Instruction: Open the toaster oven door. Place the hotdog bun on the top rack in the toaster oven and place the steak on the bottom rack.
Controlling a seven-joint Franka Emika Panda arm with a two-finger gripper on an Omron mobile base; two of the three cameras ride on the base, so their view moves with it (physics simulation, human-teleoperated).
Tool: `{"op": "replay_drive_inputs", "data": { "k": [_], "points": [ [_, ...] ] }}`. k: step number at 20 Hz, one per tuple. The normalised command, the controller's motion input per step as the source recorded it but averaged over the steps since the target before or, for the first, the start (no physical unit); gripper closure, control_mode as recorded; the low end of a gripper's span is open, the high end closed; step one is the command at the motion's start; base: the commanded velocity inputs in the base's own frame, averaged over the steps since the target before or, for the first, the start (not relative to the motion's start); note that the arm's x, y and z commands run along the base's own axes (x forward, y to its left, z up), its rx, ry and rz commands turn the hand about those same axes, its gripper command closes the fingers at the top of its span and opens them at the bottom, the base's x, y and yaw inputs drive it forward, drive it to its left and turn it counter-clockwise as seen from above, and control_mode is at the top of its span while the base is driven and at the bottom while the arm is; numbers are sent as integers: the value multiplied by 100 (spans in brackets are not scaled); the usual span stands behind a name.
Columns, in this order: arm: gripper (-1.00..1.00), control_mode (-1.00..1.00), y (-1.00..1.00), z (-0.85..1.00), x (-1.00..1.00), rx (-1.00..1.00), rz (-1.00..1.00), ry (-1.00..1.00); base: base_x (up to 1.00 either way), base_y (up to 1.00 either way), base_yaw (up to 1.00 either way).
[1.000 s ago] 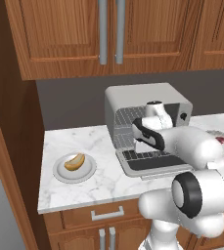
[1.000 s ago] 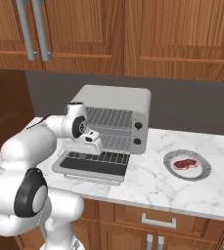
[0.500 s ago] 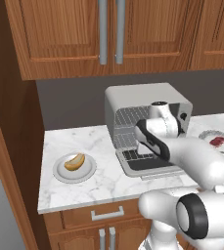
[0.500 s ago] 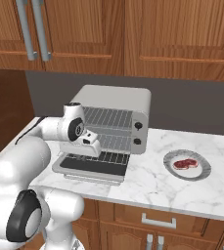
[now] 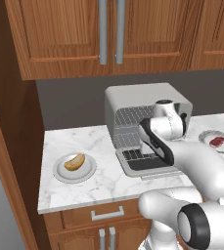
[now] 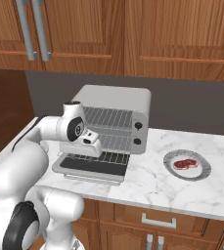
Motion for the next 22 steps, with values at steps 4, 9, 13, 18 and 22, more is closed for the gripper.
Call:
{"op": "replay_drive_inputs", "data": {
  "k": [4,9,13,18,22],
  "points": [
    [-100,-100,-11,11,-12,0,0,1,0,0,0],
    [-100,-100,-10,10,-13,0,0,1,0,0,0],
    [-100,-100,-14,7,-13,0,0,0,0,0,0],
    [-100,-100,-21,4,-12,0,0,0,0,0,0],
    [-100,-100,-26,1,-12,0,0,0,0,0,0]
  ]
}}
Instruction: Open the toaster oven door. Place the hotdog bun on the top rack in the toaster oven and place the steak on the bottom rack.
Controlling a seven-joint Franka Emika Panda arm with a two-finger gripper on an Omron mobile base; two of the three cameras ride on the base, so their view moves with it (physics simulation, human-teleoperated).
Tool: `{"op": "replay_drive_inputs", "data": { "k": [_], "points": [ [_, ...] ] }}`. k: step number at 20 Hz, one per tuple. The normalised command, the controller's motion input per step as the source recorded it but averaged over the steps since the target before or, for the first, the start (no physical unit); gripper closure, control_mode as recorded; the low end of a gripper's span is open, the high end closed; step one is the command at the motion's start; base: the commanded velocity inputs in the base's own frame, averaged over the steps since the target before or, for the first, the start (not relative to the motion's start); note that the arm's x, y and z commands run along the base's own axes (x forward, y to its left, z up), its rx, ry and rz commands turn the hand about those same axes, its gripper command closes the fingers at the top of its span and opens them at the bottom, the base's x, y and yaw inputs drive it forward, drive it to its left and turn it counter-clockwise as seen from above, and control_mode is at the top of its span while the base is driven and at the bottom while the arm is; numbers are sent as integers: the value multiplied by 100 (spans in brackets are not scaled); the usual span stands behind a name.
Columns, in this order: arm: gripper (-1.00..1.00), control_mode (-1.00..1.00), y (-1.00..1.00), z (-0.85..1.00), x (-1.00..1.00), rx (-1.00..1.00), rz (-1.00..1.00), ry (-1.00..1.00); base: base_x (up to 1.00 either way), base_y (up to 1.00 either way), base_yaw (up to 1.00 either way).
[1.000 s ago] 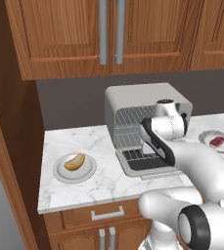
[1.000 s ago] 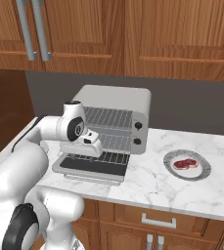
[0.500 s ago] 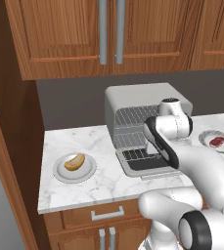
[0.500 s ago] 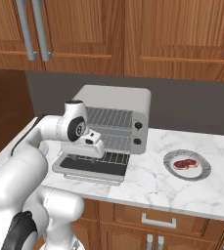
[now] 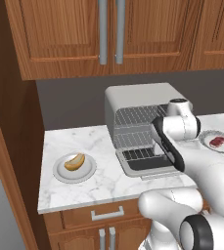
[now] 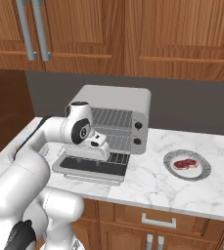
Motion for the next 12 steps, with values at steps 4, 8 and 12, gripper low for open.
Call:
{"op": "replay_drive_inputs", "data": {
  "k": [4,8,12],
  "points": [
    [-100,-100,-28,0,-12,0,0,0,0,0,0],
    [-100,-100,-26,0,-5,0,0,0,0,0,0],
    [-100,-100,-25,0,0,0,0,0,0,0,0]
  ]
}}
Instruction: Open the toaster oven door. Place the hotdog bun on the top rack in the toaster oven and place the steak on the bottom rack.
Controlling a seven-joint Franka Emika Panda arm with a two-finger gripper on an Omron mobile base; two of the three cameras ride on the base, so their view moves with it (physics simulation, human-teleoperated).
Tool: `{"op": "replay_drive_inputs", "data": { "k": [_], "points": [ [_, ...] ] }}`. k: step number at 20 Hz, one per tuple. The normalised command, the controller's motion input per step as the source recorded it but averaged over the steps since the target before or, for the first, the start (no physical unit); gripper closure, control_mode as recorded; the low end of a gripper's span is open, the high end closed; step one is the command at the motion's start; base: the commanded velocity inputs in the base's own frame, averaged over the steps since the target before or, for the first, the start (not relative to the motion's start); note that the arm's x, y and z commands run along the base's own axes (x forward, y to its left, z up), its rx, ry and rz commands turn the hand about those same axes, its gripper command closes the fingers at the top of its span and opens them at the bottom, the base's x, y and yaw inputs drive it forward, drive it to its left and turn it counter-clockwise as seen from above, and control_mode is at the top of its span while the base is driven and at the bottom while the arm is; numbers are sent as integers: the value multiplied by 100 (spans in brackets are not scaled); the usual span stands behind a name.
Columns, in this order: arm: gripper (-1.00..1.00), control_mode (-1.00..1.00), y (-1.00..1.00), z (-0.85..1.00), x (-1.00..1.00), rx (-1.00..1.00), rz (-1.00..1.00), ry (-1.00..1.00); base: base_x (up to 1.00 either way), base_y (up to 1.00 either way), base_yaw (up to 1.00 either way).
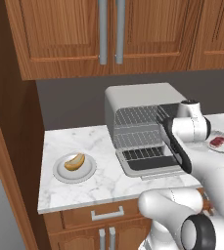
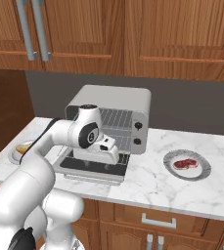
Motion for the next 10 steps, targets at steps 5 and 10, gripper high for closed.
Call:
{"op": "replay_drive_inputs", "data": {
  "k": [5,10],
  "points": [
    [-100,-100,-21,0,0,0,0,0,0,0,0],
    [-100,-100,-18,0,0,0,0,0,0,0,0]
  ]
}}
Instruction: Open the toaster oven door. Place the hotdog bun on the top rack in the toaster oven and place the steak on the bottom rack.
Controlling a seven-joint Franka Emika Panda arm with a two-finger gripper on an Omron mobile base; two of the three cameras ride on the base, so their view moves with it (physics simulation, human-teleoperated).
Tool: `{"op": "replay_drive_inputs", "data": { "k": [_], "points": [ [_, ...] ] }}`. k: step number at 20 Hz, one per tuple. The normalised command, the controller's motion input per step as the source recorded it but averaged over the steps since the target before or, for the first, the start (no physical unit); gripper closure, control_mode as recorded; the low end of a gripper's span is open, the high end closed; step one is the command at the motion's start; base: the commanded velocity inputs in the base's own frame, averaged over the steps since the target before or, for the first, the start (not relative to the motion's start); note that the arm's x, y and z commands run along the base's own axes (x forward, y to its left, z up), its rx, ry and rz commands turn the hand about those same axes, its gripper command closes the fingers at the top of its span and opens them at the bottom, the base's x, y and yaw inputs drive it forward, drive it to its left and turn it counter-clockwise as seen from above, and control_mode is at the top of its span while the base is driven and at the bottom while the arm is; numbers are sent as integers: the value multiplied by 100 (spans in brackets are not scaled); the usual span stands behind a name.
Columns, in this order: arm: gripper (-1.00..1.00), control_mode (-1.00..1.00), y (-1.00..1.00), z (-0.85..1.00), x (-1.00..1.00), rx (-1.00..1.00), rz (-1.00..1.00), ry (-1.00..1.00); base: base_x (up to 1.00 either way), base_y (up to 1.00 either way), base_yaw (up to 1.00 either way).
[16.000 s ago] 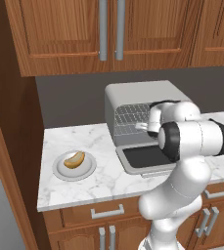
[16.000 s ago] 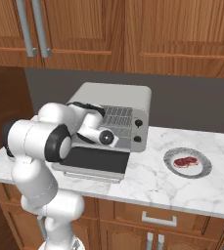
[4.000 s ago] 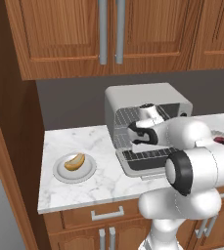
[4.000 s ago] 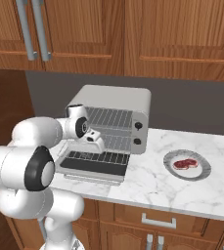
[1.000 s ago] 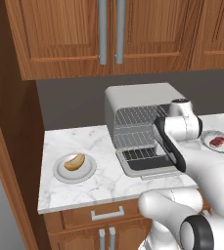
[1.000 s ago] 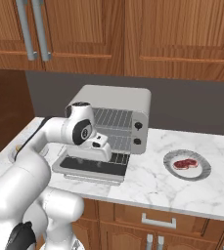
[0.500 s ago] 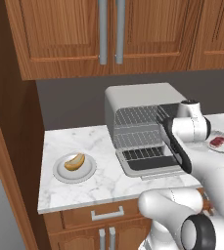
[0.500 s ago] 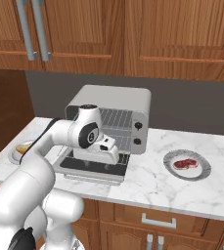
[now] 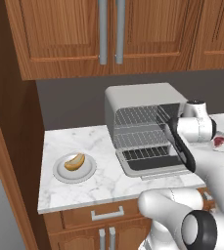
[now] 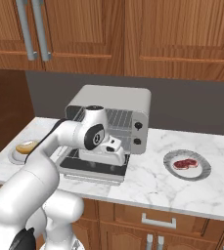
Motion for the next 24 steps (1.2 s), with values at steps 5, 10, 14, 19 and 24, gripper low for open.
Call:
{"op": "replay_drive_inputs", "data": {
  "k": [5,10,14,19,24],
  "points": [
    [-100,-100,-13,0,0,0,0,0,0,0,0],
    [-100,-100,-14,0,0,0,0,0,0,0,0],
    [-100,-100,-15,0,3,0,0,0,0,0,0],
    [-100,-100,-16,0,1,0,0,0,0,0,0],
    [-100,-100,-20,0,8,-1,-1,0,0,0,0]
  ]
}}
